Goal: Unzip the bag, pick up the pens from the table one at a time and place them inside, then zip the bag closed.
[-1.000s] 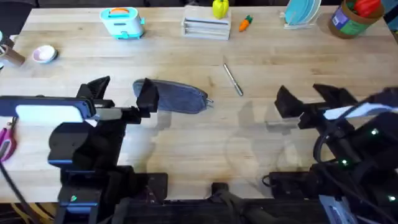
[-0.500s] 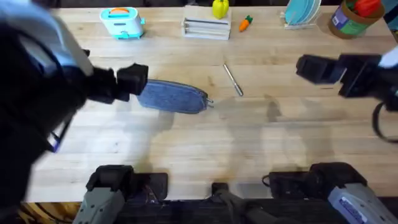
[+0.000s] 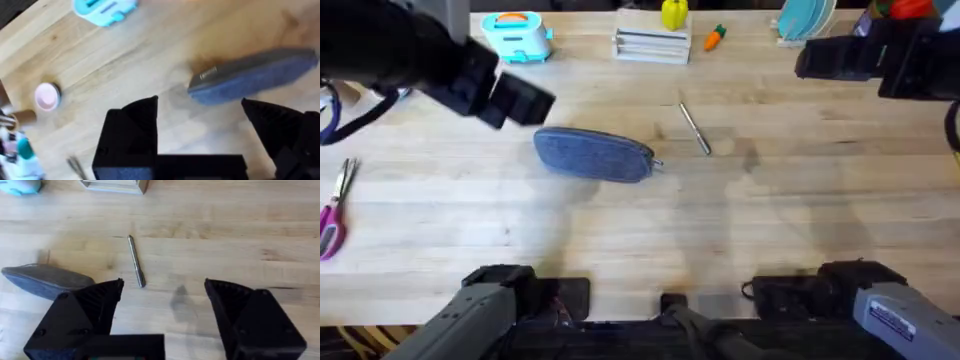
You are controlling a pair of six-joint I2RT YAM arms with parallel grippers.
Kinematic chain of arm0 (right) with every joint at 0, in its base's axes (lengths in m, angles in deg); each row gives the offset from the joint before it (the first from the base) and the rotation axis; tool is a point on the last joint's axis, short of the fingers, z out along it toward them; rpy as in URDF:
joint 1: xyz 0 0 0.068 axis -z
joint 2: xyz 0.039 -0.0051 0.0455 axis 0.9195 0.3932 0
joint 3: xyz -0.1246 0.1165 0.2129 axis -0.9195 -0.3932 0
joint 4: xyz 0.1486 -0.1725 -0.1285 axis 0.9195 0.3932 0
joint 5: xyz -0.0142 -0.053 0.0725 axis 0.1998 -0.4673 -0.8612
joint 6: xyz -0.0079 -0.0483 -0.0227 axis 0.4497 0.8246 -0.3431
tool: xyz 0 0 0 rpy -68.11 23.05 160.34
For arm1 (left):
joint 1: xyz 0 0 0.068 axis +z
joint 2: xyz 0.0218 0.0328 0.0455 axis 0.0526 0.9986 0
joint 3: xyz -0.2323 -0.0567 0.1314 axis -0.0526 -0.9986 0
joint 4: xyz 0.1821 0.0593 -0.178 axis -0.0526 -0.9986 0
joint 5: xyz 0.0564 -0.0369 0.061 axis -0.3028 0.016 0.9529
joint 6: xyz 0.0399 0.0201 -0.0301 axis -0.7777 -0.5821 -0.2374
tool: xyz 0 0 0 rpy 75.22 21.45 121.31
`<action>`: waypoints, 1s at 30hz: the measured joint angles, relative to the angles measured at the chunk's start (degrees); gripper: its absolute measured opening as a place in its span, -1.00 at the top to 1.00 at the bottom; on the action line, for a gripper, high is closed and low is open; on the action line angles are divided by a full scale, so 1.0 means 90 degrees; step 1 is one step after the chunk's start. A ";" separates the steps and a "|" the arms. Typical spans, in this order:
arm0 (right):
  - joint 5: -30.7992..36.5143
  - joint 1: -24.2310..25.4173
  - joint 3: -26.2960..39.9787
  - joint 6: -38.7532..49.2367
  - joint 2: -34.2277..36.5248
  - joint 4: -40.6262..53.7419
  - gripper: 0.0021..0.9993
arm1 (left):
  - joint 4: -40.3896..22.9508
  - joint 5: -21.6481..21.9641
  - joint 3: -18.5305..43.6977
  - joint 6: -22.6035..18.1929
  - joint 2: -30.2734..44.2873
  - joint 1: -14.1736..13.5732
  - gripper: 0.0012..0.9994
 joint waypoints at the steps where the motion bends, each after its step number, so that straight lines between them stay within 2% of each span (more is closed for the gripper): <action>1: 0.0000 0.0000 0.0000 -0.0001 0.0002 0.0002 -1.00 | -0.0156 0.0008 0.0000 -0.0372 -0.0001 0.0000 -0.99; 4: 0.0000 0.0000 0.0000 -0.0001 0.0001 0.0002 -1.00 | -0.0498 0.0191 0.0000 -0.1413 -0.0001 0.0000 -0.99; 6: 0.0000 0.0000 0.0000 -0.0006 0.0001 0.0002 -1.00 | -0.0619 0.0333 0.0000 -0.1875 -0.0001 0.0000 -0.99; 10: 0.0000 0.0000 0.0000 -0.0005 0.0001 0.0002 -1.00 | -0.0688 0.0291 0.0000 -0.2395 -0.0001 0.0000 -0.99; 13: 0.0002 0.0000 0.0000 -0.0003 0.0000 0.0002 -1.00 | -0.0746 -0.0061 0.0000 -0.3004 0.0002 0.0067 -0.99; 14: 0.0005 0.0000 0.0000 -0.0002 0.0000 0.0002 -1.00 | -0.0974 -0.0662 0.0000 -0.3846 0.0023 0.0349 -0.99; 16: 0.0005 0.0000 0.0000 -0.0003 0.0000 0.0002 -1.00 | -0.1129 -0.1088 0.0000 -0.4398 0.0115 0.0689 -0.99; 23: 0.0005 0.0000 0.0000 0.0007 0.0000 0.0002 -1.00 | -0.1632 -0.2672 0.0000 -0.6356 0.1038 0.2190 -0.99; 26: 0.0005 0.0000 0.0000 0.0012 0.0000 0.0002 -1.00 | -0.1770 -0.3203 0.0000 -0.7018 0.1567 0.2540 -0.99; 27: 0.0005 0.0000 0.0000 0.0010 0.0002 0.0002 -1.00 | -0.1822 -0.3548 0.0000 -0.7488 0.2139 0.2671 -0.99; 30: 0.0005 0.0000 0.0000 0.0010 0.0002 0.0005 -1.00 | -0.1813 -0.3735 0.0000 -0.7744 0.2714 0.2674 -0.99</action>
